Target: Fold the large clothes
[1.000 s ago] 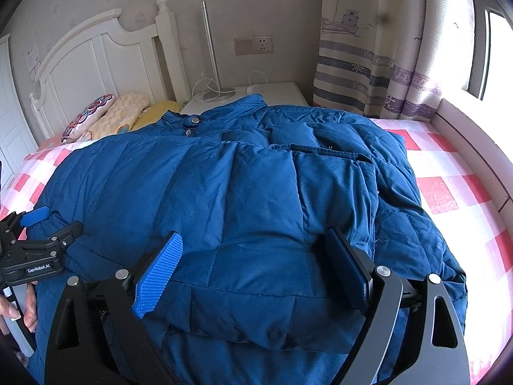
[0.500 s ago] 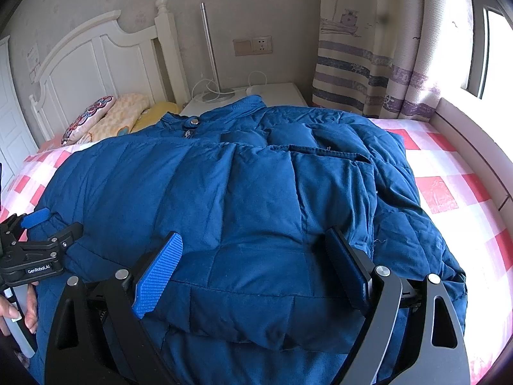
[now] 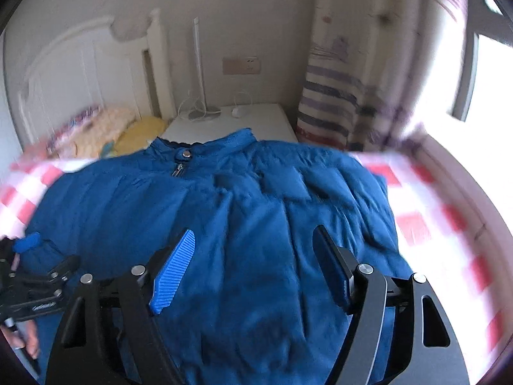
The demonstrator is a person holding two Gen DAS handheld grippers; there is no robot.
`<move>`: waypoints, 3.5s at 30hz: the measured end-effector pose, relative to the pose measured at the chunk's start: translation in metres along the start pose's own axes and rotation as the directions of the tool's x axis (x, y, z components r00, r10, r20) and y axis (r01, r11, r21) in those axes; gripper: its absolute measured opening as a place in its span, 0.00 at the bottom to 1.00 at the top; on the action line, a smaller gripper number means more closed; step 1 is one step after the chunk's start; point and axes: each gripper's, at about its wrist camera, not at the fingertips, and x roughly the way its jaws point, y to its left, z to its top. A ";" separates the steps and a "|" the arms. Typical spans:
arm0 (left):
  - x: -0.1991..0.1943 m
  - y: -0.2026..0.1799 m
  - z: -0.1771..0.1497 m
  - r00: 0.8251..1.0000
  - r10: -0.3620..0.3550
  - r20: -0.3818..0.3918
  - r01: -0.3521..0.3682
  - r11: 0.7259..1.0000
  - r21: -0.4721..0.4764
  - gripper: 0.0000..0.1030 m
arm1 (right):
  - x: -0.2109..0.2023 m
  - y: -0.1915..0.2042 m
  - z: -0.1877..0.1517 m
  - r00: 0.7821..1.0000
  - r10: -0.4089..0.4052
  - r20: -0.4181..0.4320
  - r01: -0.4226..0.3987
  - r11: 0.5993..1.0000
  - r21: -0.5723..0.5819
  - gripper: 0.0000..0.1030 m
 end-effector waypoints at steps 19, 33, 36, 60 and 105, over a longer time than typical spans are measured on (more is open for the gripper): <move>-0.001 0.002 0.000 1.000 -0.012 0.000 0.012 1.000 -0.011 0.98 | 0.010 -0.024 -0.016 0.992 0.026 -0.126 -0.024 1.000 0.017 0.83; -0.085 0.015 -0.113 0.990 -0.102 -0.096 0.109 0.992 0.065 0.98 | -0.071 -0.053 -0.130 0.959 0.152 -0.241 -0.177 0.980 -0.088 0.92; -0.090 0.032 -0.111 0.989 -0.090 -0.116 0.088 0.996 -0.027 0.98 | -0.076 -0.044 -0.130 0.966 0.103 -0.237 -0.136 0.983 -0.125 0.92; -0.189 0.121 -0.231 0.978 -0.189 -0.092 0.177 0.976 -0.127 0.98 | -0.203 -0.140 -0.254 0.935 0.236 -0.266 -0.232 0.972 0.045 0.94; -0.235 0.114 -0.243 0.856 -0.494 0.152 0.515 0.840 -0.170 0.18 | -0.221 -0.114 -0.267 0.859 0.511 0.005 -0.508 0.852 0.125 0.21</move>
